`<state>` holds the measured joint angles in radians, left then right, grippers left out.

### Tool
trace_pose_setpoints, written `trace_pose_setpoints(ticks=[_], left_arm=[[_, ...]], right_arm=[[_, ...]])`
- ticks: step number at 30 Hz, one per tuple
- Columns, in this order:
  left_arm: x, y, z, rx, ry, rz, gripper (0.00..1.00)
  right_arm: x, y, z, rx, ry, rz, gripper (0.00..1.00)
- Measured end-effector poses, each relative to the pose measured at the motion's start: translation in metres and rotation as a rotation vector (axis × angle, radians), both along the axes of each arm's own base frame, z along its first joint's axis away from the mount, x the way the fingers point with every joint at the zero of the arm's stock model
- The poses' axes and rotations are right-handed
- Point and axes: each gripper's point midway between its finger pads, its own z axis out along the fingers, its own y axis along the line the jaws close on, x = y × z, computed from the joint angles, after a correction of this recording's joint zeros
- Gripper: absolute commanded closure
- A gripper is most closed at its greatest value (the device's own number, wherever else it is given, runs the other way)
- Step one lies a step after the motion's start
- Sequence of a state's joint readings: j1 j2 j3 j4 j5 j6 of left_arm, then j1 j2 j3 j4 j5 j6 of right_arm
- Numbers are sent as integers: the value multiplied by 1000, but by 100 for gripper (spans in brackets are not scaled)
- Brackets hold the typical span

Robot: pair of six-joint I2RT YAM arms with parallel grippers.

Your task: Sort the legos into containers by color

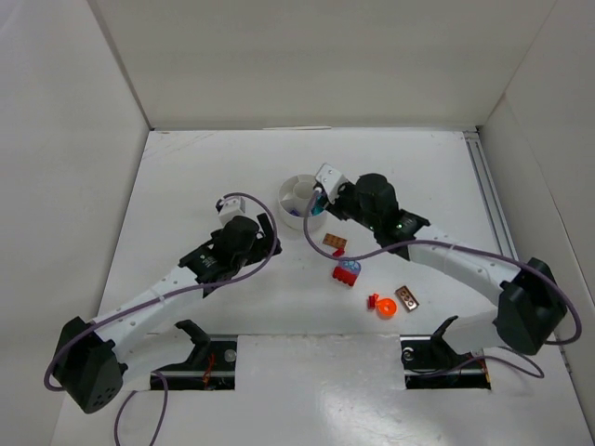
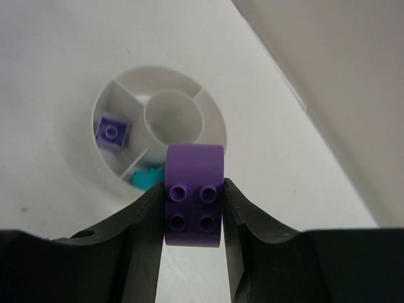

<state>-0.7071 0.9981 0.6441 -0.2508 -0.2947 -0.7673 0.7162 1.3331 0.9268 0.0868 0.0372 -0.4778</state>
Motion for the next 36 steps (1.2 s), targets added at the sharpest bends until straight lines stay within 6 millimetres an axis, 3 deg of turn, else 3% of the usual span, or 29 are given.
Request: trace_pose_setpoints(ticks=[3,6,13,25,36], left_arm=[[5,7,1,-5,-1,30,0],[7,12,3,-11,-6,45,0],[9,16,7,-18,-15,63,0],[9,17,6,-17,-11,66,0],[8,18,5,-16,-4,69,0]], right_arm=[[19,31,11,-24,-53,83,75],[31,53,9,-44,-70,142,74],[40,90,-18,-77,-39,247,73],[37,111,-38,-88,-9,306,70],[41,109,-50,-110,6,280,48]])
